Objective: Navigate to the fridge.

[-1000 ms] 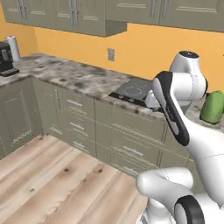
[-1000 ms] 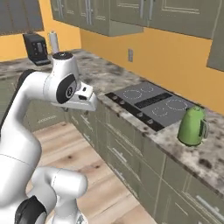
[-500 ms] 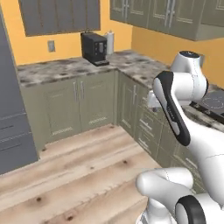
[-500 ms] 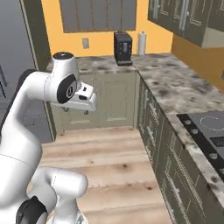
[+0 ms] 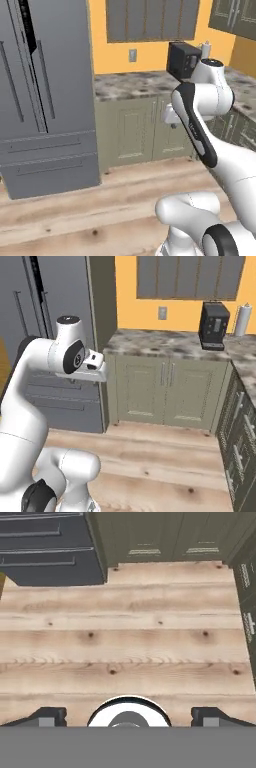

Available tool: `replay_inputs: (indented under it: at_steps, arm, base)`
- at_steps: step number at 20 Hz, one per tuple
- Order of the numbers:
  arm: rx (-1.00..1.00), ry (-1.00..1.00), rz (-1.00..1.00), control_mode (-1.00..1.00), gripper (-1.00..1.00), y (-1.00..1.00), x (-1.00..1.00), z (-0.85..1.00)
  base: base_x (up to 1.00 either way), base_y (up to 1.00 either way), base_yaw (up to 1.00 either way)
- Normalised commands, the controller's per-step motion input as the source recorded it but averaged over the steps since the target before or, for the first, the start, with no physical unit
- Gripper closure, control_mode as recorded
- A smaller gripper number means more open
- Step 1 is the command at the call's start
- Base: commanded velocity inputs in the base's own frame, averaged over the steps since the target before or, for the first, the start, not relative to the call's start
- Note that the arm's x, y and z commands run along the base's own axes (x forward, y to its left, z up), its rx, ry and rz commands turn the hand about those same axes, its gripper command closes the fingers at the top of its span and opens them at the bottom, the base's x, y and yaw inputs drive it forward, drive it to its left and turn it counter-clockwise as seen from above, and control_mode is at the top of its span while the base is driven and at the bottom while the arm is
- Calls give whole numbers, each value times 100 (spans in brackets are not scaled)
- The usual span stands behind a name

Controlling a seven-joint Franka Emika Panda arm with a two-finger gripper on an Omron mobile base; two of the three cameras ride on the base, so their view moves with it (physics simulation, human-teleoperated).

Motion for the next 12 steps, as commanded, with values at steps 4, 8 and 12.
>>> replay_inputs:
  at_steps: [4,8,12]
  arm:
    - [0,0,0,100,-100,0,0,0]
    - [0,0,0,100,-100,0,0,0]
    - [0,0,0,100,-100,0,0,0]
  base:
    - [100,82,33]
    - [90,100,30]
    - [64,100,20]
